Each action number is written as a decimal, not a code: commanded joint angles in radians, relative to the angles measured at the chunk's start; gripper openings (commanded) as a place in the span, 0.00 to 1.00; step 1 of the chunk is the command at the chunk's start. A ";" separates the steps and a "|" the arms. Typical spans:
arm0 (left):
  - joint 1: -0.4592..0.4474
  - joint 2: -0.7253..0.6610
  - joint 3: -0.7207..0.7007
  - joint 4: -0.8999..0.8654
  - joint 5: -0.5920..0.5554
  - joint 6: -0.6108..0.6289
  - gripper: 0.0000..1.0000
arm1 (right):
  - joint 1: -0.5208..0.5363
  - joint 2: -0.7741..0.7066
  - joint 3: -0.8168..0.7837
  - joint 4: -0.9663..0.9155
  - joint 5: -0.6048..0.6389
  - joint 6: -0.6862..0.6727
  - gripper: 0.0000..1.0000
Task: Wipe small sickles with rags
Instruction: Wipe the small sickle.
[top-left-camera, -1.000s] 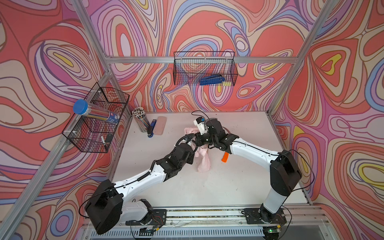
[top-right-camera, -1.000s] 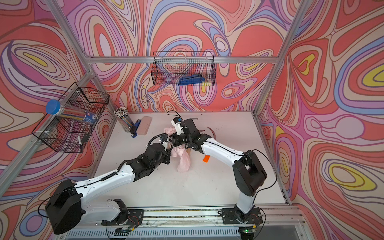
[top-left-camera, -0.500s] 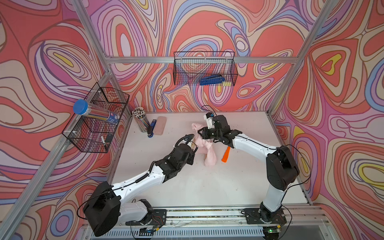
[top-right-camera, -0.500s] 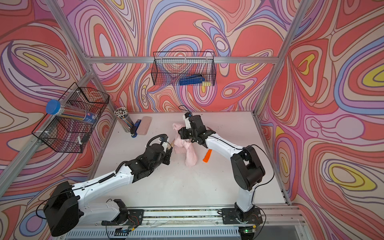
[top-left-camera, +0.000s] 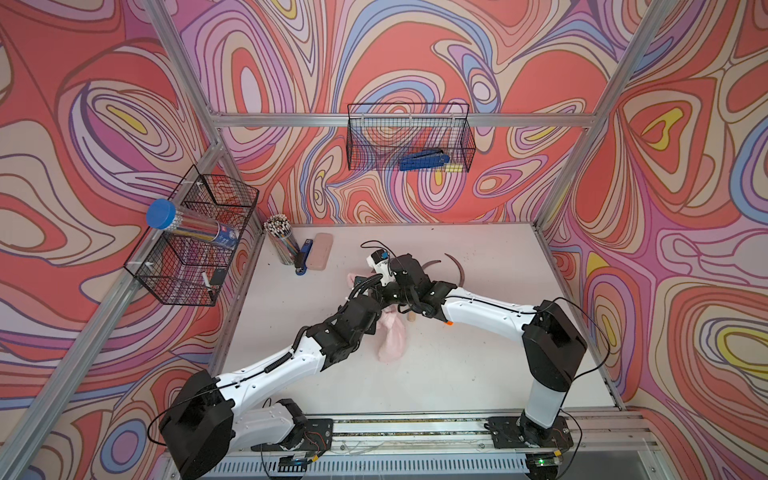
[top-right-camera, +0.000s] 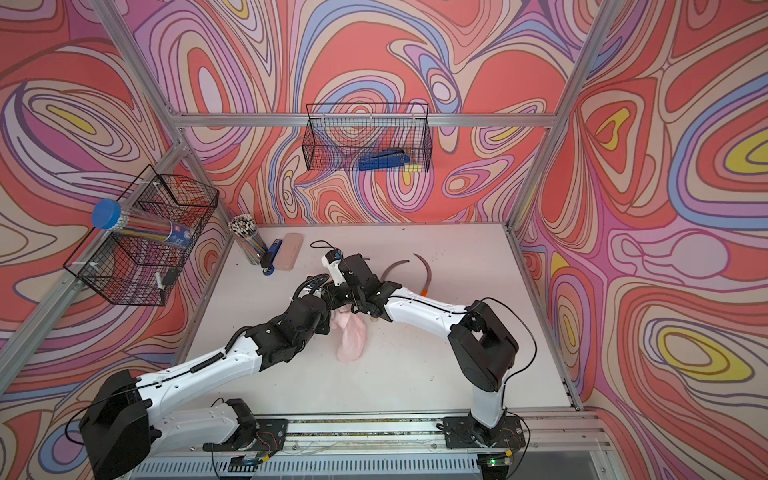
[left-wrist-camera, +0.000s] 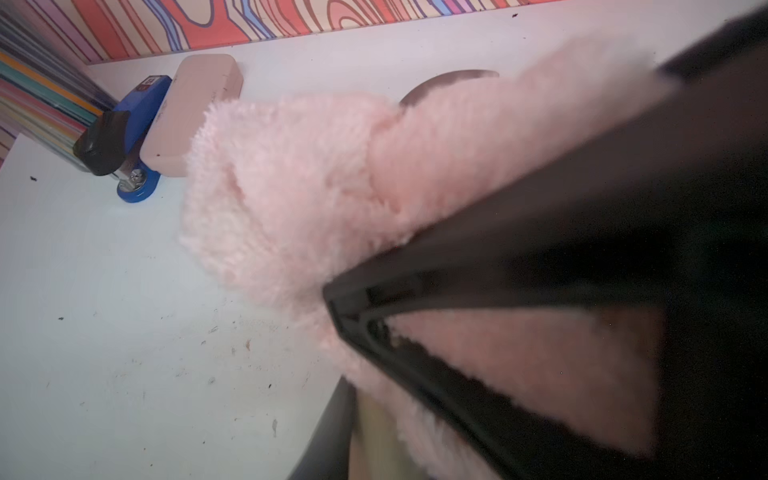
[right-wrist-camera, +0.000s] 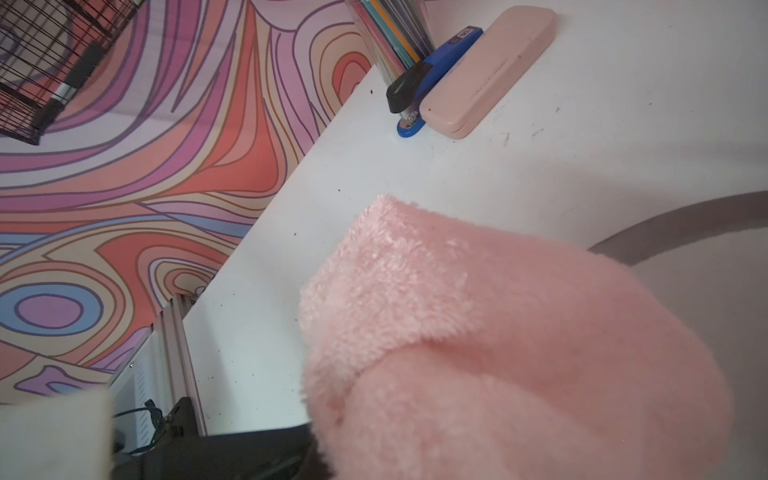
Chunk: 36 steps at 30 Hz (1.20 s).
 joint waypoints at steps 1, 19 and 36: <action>0.005 -0.027 -0.007 0.012 -0.043 -0.038 0.00 | -0.003 -0.010 -0.064 0.058 -0.022 0.037 0.00; 0.007 -0.127 -0.054 -0.013 -0.042 -0.040 0.00 | -0.175 0.133 0.094 -0.062 -0.025 0.011 0.00; 0.023 -0.033 -0.032 0.036 -0.039 -0.038 0.00 | 0.032 -0.085 -0.081 0.029 -0.029 -0.026 0.00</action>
